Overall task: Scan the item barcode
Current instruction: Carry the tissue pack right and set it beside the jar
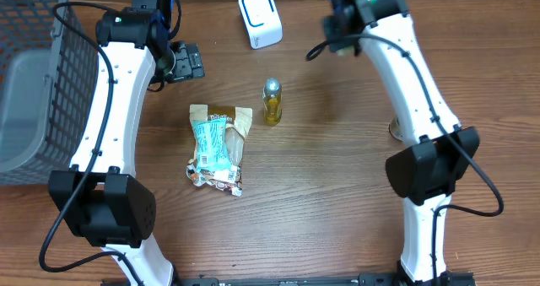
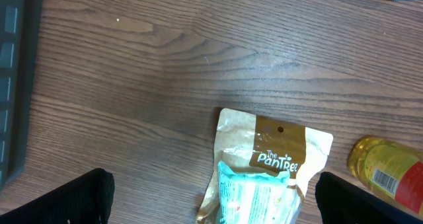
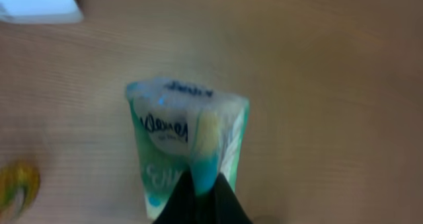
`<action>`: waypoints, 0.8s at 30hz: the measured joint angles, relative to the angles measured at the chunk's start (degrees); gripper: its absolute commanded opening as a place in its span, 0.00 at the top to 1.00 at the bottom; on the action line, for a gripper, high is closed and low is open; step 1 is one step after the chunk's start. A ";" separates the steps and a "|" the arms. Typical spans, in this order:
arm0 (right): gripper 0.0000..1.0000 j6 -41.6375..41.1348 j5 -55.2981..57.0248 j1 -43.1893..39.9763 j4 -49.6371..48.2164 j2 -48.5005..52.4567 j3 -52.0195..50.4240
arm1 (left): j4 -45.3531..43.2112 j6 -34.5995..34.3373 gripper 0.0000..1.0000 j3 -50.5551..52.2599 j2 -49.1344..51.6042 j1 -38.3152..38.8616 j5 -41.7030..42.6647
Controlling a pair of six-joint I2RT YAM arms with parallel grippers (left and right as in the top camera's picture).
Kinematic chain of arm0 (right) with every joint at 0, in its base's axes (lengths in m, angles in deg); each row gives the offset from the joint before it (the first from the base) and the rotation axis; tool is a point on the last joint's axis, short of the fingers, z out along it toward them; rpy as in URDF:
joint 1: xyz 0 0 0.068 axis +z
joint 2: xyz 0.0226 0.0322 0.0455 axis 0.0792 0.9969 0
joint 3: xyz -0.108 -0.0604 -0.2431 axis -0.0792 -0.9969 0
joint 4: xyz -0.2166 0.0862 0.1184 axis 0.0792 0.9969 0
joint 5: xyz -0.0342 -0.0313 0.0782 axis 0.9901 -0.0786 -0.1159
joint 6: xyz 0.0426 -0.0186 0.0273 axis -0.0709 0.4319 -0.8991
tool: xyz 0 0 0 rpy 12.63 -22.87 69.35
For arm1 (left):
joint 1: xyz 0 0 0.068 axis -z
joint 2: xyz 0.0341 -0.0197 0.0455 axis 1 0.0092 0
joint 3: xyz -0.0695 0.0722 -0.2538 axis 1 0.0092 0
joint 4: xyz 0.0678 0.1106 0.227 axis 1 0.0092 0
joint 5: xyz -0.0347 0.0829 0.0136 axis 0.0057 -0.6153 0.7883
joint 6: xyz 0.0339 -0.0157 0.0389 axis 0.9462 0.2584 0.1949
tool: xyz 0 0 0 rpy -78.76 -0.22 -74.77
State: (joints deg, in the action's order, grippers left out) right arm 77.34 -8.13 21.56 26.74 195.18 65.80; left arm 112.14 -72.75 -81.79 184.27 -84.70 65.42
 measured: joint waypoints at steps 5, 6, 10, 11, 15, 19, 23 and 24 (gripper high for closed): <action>0.96 -10.03 -4.63 -6.38 7.85 0.66 -4.28 | -0.02 0.00 0.00 0.00 0.00 0.00 -0.02; 0.96 -11.52 -5.07 -7.41 7.67 0.76 -5.97 | 0.00 0.00 0.00 0.00 0.00 0.00 0.00; 0.93 -13.18 -6.14 -10.21 3.96 0.96 -15.47 | -0.02 0.00 0.00 0.00 0.00 0.00 0.00; 0.93 -13.51 -6.27 -10.60 0.81 1.07 -18.47 | -0.04 0.00 0.00 0.00 0.00 0.00 -0.02; 0.90 -13.92 -6.03 -10.93 -5.05 1.07 -24.46 | 0.02 0.00 0.00 0.00 0.00 0.00 0.00; 0.61 -14.32 -5.53 -10.97 -7.28 1.07 -27.54 | 0.00 0.00 0.00 0.00 0.00 0.00 0.00; 0.49 -14.36 -4.26 -10.97 -7.58 1.07 -27.93 | 0.00 0.00 0.00 0.00 0.00 0.00 0.00; 0.48 -14.25 -3.80 -10.99 -7.39 1.07 -27.93 | 0.00 0.00 0.00 0.00 0.00 0.00 0.00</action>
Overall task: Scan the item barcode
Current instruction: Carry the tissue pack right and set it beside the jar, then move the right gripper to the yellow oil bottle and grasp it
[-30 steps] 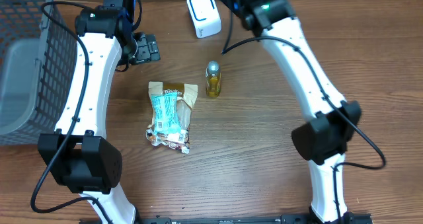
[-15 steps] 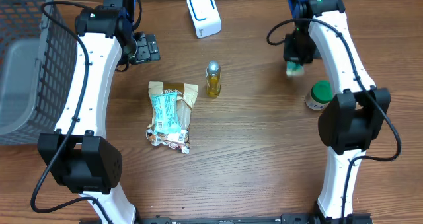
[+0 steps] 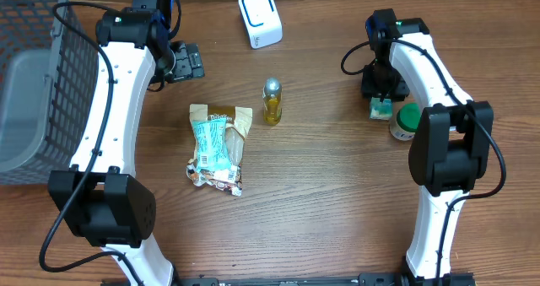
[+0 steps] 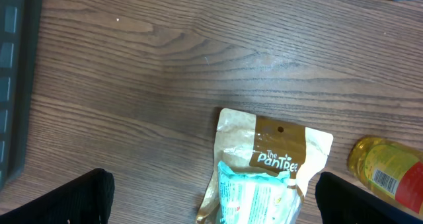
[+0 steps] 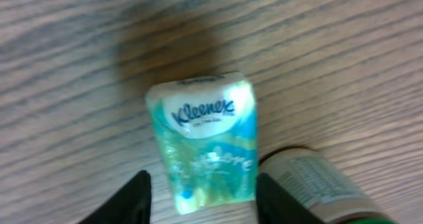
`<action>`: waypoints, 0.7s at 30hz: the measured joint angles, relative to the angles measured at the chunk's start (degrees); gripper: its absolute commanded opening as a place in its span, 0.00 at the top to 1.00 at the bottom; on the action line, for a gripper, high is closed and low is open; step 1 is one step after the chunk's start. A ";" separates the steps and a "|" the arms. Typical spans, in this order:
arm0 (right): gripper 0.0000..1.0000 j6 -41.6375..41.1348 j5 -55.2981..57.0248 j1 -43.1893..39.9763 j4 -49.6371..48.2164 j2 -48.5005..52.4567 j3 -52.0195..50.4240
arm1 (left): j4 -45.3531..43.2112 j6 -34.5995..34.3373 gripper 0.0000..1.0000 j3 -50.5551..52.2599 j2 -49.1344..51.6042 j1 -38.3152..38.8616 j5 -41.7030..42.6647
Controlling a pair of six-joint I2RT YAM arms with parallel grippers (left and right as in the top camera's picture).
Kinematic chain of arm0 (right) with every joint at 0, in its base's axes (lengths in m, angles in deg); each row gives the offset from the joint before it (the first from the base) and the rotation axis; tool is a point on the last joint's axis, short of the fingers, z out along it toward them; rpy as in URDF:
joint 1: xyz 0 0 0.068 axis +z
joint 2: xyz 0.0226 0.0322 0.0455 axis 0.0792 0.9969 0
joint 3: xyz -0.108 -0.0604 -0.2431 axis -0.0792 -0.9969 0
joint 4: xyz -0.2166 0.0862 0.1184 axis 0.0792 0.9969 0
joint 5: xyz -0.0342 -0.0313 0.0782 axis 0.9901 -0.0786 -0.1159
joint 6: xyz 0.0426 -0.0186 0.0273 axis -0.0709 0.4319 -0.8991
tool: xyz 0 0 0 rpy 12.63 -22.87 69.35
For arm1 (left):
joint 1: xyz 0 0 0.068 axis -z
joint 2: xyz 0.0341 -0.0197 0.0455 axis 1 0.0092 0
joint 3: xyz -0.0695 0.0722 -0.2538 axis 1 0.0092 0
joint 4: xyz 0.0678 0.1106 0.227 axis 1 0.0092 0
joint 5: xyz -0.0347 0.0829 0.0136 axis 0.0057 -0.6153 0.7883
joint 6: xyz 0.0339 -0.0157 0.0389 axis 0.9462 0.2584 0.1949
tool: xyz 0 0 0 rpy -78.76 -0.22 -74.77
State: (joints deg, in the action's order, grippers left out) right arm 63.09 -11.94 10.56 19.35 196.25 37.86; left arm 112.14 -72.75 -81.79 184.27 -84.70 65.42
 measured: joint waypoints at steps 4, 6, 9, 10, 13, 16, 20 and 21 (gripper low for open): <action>0.42 0.09 0.26 0.07 4.96 0.00 3.96 | -0.02 0.00 0.00 0.00 0.00 0.00 -0.02; 0.00 -0.11 -4.87 0.72 7.82 -0.92 12.44 | 0.02 0.00 0.00 0.00 0.00 0.00 0.00; 0.28 0.46 -19.23 2.38 7.43 -3.76 19.26 | 0.00 0.00 0.00 0.00 0.00 0.00 0.00; 0.32 0.17 -22.91 2.64 7.06 -4.15 19.71 | 0.00 0.00 0.00 0.00 0.00 0.00 0.00; 0.33 -0.26 -31.67 3.52 6.71 -4.52 19.87 | 0.00 0.00 0.00 0.00 0.00 0.00 0.00; 0.33 -0.68 -34.14 4.87 6.01 -4.52 19.87 | 0.00 0.00 0.00 0.00 0.00 0.00 0.00; 0.32 -3.85 -29.59 10.95 5.79 -4.52 19.87 | 0.00 0.00 0.00 0.00 0.00 0.00 0.00; 0.31 -5.11 -26.93 13.66 5.44 -4.52 19.87 | 0.00 0.00 0.00 0.00 0.00 0.00 0.00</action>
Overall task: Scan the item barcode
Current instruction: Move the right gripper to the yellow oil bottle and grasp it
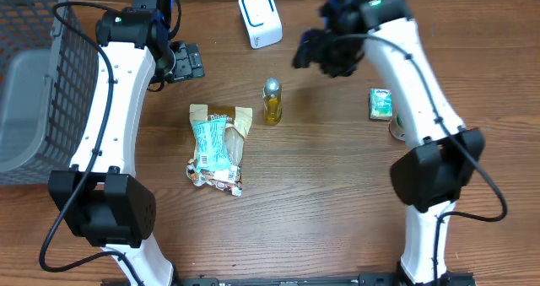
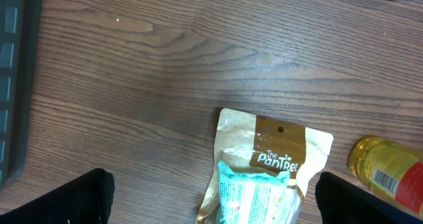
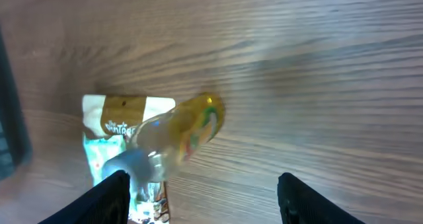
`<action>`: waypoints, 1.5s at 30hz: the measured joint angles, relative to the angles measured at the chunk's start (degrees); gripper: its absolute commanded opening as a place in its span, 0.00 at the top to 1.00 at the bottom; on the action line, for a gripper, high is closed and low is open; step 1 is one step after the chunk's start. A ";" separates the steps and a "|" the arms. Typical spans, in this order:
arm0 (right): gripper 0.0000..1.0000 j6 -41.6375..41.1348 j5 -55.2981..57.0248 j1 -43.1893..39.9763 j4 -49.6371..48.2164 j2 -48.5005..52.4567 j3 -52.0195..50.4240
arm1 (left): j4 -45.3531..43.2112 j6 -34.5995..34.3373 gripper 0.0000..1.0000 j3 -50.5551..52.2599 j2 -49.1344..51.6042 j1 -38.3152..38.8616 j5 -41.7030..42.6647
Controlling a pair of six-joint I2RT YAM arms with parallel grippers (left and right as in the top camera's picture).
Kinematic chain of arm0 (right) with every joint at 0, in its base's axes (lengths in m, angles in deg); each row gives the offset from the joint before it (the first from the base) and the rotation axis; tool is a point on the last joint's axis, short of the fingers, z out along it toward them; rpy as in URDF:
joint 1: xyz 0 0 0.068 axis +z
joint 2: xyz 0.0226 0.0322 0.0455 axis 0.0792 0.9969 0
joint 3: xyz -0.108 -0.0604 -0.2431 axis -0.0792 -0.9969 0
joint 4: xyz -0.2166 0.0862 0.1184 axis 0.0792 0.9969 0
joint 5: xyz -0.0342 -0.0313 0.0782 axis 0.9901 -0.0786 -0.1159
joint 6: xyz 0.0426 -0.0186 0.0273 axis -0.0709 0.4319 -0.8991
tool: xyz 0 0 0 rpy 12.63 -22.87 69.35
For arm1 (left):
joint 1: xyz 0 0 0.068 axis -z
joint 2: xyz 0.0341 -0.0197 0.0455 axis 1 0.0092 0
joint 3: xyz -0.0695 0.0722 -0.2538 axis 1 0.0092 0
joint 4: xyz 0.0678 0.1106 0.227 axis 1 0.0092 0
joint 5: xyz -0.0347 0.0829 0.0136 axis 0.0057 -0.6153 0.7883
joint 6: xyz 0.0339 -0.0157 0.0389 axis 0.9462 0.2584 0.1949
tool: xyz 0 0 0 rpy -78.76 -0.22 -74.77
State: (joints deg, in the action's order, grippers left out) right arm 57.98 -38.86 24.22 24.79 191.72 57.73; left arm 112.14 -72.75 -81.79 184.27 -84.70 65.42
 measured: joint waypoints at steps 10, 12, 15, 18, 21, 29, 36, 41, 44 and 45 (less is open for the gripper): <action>0.00 -7.04 14.78 12.15 -4.24 0.00 -0.02 | 0.00 0.00 0.00 0.00 0.00 0.00 0.00; 0.00 -8.83 16.13 12.35 -4.22 0.00 -0.28 | 0.00 0.00 0.00 0.00 0.00 0.00 0.00; 0.00 -10.29 17.18 12.35 -4.85 0.00 -2.14 | 0.02 0.00 0.00 0.00 0.00 0.00 0.00; 0.00 -10.93 16.79 12.35 -7.04 0.00 -6.14 | 0.00 0.00 0.00 0.00 0.00 0.00 -0.02; 0.05 -11.23 16.46 12.44 -8.48 0.00 -9.44 | 0.02 0.00 0.00 0.00 0.00 0.00 0.00; 0.18 -11.52 16.04 12.70 -14.51 0.00 -14.45 | 0.00 0.00 0.00 0.00 0.00 0.00 0.00; 0.26 -11.50 17.03 13.38 -18.75 0.00 -18.49 | 0.00 0.00 0.00 0.00 0.00 0.00 0.00; 0.33 -11.45 17.18 13.42 -19.71 0.00 -18.78 | 0.00 0.00 0.00 0.00 0.00 0.00 0.00; 0.34 -11.32 17.18 13.42 -20.15 0.00 -18.78 | 0.00 0.00 0.00 0.00 0.00 0.00 0.00; 0.34 -11.34 17.16 13.42 -20.39 0.00 -18.78 | 0.00 0.00 0.00 0.00 0.00 0.00 0.00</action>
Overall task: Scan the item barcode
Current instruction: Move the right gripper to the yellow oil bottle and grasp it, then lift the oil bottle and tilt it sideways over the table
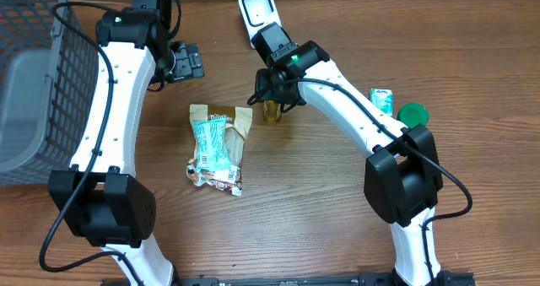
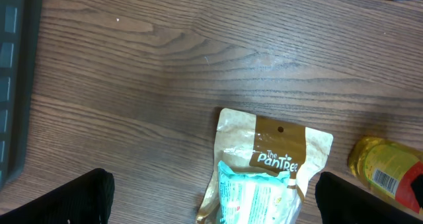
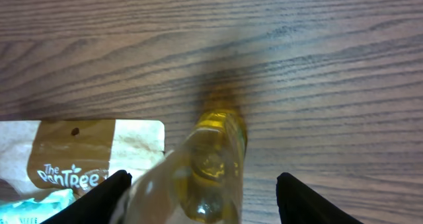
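A small bottle of yellow liquid [image 3: 213,159] stands upright mid-table, also in the overhead view [image 1: 272,111]. My right gripper [image 3: 208,207] hangs open straight above it, one finger on each side of its blurred top, shown from overhead too [image 1: 272,96]. The white barcode scanner [image 1: 260,14] sits at the table's far edge. My left gripper [image 2: 215,204] is open and empty, held above the table at the left [image 1: 183,62]. Below it lies a brown-and-teal snack bag [image 2: 271,174]. The bottle [image 2: 386,173] shows at that view's right edge.
A Kleenex tissue pack [image 1: 381,101] lies at the right beside a green-lidded jar [image 1: 413,115]. The snack bag [image 1: 218,145] lies left of the bottle. A grey wire basket [image 1: 34,75] stands along the left edge of the table.
My right gripper was open in the air between the scanner and the tissue pack; now it is lower and to the left, open astride the bottle's top. The left arm has not moved.
My right gripper was shut on the Kleenex pack near the scanner. Then it was open above the pack, which lay beside the green-lidded jar. Then it was off to the left, the pack left behind. Now it is open over the bottle.
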`<action>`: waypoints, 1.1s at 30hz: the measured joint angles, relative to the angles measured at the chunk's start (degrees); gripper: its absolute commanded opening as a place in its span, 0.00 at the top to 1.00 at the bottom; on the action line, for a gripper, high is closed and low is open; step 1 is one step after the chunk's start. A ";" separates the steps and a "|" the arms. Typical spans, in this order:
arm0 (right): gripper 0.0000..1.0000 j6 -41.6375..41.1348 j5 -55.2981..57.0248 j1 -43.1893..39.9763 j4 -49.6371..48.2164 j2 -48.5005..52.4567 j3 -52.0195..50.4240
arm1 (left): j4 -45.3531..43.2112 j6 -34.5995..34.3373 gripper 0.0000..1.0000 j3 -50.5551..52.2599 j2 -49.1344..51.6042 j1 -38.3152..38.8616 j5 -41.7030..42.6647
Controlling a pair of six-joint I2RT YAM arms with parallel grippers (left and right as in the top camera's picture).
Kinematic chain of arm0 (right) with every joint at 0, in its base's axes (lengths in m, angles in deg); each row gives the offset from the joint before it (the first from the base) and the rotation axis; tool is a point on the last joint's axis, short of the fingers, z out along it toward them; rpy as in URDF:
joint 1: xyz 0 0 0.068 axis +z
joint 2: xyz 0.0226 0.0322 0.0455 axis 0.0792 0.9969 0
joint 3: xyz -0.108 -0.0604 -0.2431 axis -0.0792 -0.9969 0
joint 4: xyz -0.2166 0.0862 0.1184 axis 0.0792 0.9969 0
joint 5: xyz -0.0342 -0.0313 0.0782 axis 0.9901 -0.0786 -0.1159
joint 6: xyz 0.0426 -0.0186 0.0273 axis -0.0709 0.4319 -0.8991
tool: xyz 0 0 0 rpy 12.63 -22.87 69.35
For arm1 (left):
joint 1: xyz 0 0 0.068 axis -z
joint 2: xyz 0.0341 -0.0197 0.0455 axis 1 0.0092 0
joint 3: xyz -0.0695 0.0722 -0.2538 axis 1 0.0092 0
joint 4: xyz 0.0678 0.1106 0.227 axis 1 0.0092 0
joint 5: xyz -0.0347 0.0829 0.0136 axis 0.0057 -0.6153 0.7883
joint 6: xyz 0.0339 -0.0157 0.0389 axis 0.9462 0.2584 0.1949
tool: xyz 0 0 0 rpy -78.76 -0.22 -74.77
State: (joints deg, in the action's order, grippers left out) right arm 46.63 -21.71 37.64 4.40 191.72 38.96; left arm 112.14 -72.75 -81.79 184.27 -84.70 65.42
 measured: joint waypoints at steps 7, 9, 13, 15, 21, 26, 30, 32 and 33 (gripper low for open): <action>0.44 -0.02 -0.31 0.00 0.13 0.00 0.00 | 0.00 0.00 0.00 0.00 0.00 0.00 0.00; 0.49 0.07 -0.44 0.00 0.57 0.00 0.00 | 0.00 0.00 0.00 0.00 0.00 0.00 0.00; 0.55 0.02 -0.50 0.00 0.50 0.00 0.00 | 0.00 0.00 0.00 0.00 0.00 0.00 0.00; 0.66 -0.07 -0.50 0.00 0.46 0.00 0.00 | 0.00 0.00 0.00 0.00 0.00 0.00 0.00; 0.70 0.07 -0.72 -0.39 2.14 -0.11 0.57 | 0.00 0.00 0.00 0.00 0.00 0.00 0.00; 0.70 2.97 -7.34 -3.26 3.63 -1.92 0.57 | 0.00 0.00 0.00 0.00 0.00 0.00 -0.02; 0.69 6.64 -16.83 -8.44 5.62 -6.16 0.57 | 0.00 0.00 0.00 0.00 0.00 0.00 0.00; 0.69 10.12 -24.02 -12.39 8.24 -9.29 0.57 | 0.00 0.00 0.00 0.00 0.00 0.00 0.00; 0.69 11.52 -26.01 -13.73 9.35 -10.23 0.57 | 0.00 0.00 0.00 0.00 0.00 0.00 0.00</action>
State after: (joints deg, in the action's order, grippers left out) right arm 58.15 -47.72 23.92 13.76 181.49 39.52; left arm 112.14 -72.75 -81.79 184.27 -84.70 65.42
